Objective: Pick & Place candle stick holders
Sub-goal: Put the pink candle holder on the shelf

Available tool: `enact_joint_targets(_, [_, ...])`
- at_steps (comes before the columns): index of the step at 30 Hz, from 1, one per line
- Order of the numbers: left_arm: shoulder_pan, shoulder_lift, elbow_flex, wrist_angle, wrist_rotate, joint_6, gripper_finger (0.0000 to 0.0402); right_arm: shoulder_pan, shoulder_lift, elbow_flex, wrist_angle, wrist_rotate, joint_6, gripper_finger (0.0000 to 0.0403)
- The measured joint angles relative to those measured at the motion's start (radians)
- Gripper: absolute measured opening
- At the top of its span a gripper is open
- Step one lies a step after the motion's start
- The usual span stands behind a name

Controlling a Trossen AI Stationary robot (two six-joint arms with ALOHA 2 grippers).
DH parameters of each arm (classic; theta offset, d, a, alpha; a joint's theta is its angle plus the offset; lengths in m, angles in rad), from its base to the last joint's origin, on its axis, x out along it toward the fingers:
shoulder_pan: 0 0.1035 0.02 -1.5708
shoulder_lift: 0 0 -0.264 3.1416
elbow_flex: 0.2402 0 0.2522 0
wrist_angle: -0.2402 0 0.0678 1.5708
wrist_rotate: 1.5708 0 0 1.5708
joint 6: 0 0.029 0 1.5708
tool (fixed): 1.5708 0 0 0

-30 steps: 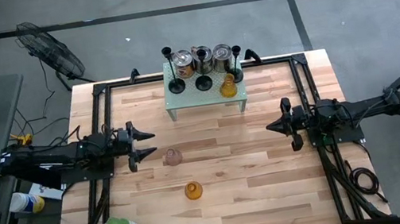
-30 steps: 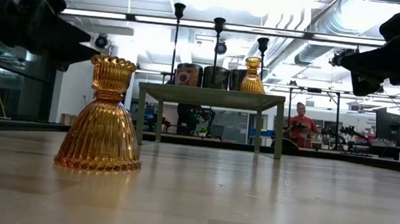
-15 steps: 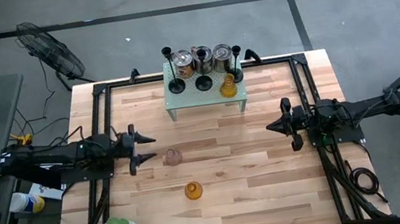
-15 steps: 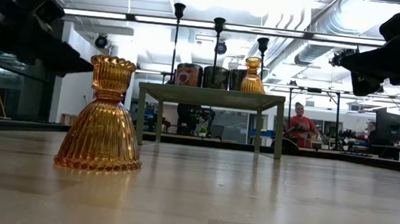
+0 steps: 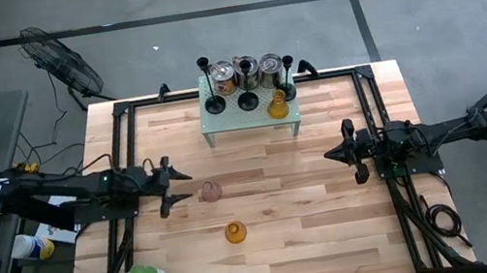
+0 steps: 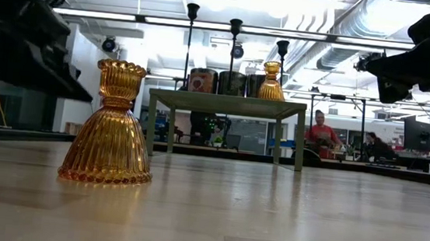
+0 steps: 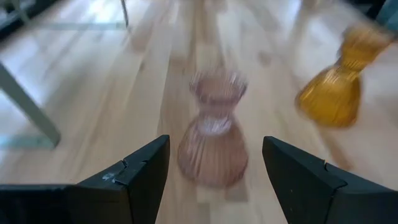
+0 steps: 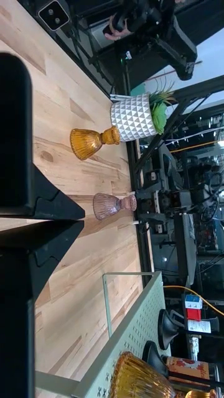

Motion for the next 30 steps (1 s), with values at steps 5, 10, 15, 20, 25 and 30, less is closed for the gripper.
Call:
enact_joint_targets(5, [-0.004,0.113,0.020,-0.005,-0.037,-0.001,0.0253,0.000,0.000,0.000,0.000,0.000,0.000,0.0004])
enact_joint_targets(10, [-0.004,0.201,0.024,0.052,-0.067,-0.004,0.0260,0.000,0.000,0.000,0.000,0.000,0.000,0.0004])
enact_joint_targets(15, [-0.004,0.264,0.027,0.181,-0.075,-0.006,0.0293,0.000,0.000,0.000,0.000,0.000,0.000,0.0004])
enact_joint_targets(20, [-0.004,0.321,0.028,0.241,-0.071,-0.016,0.0322,0.000,0.000,0.000,0.000,0.000,0.000,0.0004])
enact_joint_targets(25, [-0.004,0.372,0.028,0.262,-0.084,-0.029,0.0328,0.000,0.000,0.000,0.000,0.000,0.000,0.0004])
enact_joint_targets(30, [-0.035,0.450,0.030,0.364,-0.087,-0.029,0.0328,0.000,0.000,0.000,-0.001,0.000,0.000,0.0004])
